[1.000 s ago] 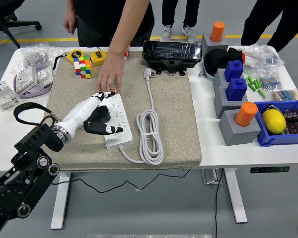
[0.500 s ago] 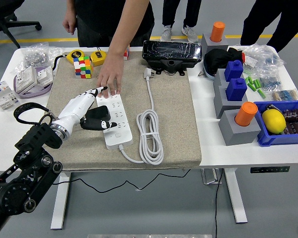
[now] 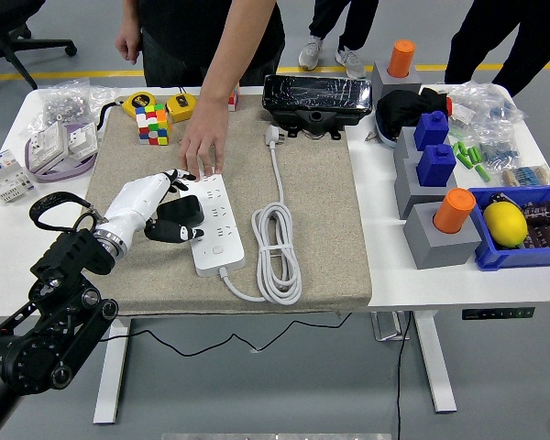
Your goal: Pick up the plug,place it near the board,insert it into the board,press the button
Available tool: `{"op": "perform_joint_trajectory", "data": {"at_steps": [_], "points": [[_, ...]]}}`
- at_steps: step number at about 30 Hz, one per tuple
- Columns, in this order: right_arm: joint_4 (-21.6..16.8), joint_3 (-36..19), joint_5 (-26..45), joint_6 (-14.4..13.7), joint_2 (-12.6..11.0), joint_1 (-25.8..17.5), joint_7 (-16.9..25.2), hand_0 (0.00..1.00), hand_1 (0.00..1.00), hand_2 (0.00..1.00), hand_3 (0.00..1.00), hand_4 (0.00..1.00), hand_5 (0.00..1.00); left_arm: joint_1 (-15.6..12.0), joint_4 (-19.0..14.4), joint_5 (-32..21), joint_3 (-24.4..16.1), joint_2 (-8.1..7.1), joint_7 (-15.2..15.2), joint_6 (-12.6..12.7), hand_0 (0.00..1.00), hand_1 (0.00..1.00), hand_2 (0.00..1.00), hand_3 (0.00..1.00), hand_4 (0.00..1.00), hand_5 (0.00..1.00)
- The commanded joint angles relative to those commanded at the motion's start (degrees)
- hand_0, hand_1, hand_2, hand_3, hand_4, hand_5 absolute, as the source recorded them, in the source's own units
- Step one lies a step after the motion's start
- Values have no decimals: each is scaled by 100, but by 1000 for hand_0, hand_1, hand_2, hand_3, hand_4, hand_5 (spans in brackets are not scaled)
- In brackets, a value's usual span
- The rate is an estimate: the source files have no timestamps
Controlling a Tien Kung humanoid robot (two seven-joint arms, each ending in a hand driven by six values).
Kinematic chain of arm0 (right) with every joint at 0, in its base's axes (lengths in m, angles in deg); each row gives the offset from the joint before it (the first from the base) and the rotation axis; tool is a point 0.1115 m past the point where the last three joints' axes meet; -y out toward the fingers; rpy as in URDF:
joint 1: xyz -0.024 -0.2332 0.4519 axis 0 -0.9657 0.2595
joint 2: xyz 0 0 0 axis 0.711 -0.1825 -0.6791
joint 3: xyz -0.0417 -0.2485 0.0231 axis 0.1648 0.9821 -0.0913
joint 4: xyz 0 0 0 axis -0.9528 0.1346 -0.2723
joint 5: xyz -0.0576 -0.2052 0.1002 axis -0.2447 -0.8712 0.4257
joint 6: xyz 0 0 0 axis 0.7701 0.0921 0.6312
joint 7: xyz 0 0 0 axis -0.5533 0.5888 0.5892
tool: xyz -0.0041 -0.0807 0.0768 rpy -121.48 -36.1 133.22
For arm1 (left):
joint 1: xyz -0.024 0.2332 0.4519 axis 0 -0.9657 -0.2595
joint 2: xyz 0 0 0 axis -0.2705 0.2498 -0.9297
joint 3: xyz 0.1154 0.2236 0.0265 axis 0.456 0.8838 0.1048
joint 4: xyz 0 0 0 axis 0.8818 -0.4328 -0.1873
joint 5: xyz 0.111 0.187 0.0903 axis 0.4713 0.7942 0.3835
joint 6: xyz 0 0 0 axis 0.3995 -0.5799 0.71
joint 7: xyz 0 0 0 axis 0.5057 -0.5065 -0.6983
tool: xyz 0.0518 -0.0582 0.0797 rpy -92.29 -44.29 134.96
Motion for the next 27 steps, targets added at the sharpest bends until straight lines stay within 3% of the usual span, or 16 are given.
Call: {"op": "perform_joint_trajectory", "data": {"at_steps": [11, 16, 17, 23, 24, 27], "points": [[0, -13, -15, -3, -3, -9, -11, 782, 694, 709, 755, 998, 996, 106, 335, 157, 15, 71, -23, -79, 633, 708, 704, 767, 998, 225], [0, -11, -20, -6, -4, -9, -18, 782, 694, 709, 755, 998, 996, 123, 428, 180, 35, 88, -17, 17, 633, 708, 704, 767, 998, 225], [0, -15, -24, -8, -4, -8, -21, 782, 694, 709, 755, 998, 997, 128, 440, 186, 36, 90, -14, 45, 578, 691, 636, 689, 998, 232], [0, -14, -28, -21, -6, -8, -25, 782, 694, 709, 755, 998, 997, 142, 463, 234, 50, 88, -15, 180, 578, 691, 636, 689, 998, 232], [0, -14, -30, -23, -5, -9, -26, 782, 694, 708, 755, 998, 996, 147, 479, 237, 55, 91, -20, 186, 460, 636, 573, 567, 966, 228], [0, -6, -28, -25, -3, -13, -26, 782, 694, 708, 755, 998, 996, 148, 515, 223, 69, 97, -18, 214, 460, 636, 573, 567, 966, 228]]}}
